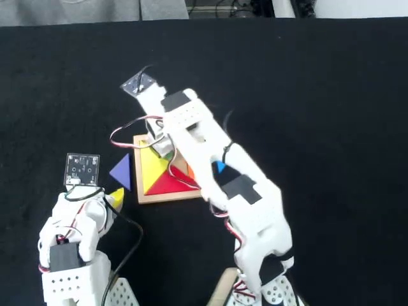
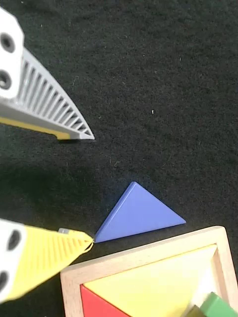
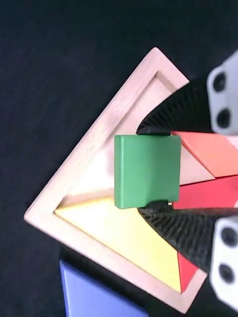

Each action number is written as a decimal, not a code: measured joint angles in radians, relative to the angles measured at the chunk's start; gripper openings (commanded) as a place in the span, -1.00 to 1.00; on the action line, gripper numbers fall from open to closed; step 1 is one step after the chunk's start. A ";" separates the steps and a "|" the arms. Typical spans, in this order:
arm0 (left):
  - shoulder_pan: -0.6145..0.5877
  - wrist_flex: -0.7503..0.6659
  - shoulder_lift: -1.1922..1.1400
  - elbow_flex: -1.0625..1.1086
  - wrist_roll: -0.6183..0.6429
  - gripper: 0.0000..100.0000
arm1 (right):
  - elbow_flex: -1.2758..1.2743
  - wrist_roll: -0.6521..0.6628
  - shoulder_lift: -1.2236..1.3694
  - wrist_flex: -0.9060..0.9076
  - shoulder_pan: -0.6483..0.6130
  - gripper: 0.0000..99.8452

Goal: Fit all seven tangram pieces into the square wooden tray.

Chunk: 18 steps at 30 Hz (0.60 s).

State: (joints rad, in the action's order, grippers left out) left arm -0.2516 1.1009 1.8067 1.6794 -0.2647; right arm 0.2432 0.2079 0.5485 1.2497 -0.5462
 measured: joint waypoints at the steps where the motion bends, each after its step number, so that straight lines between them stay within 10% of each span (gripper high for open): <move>1: 0.000 0.000 0.000 0.000 0.000 -0.42 | 0.000 0.000 0.000 0.000 -0.003 -0.96; 18: 0.000 0.000 0.000 0.000 0.000 -0.42 | 0.064 0.000 0.060 0.017 0.017 -0.96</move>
State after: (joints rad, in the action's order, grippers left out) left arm -0.2516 1.1009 1.8067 1.6794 -0.2647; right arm 0.3076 0.2079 0.6084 1.2666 -0.5294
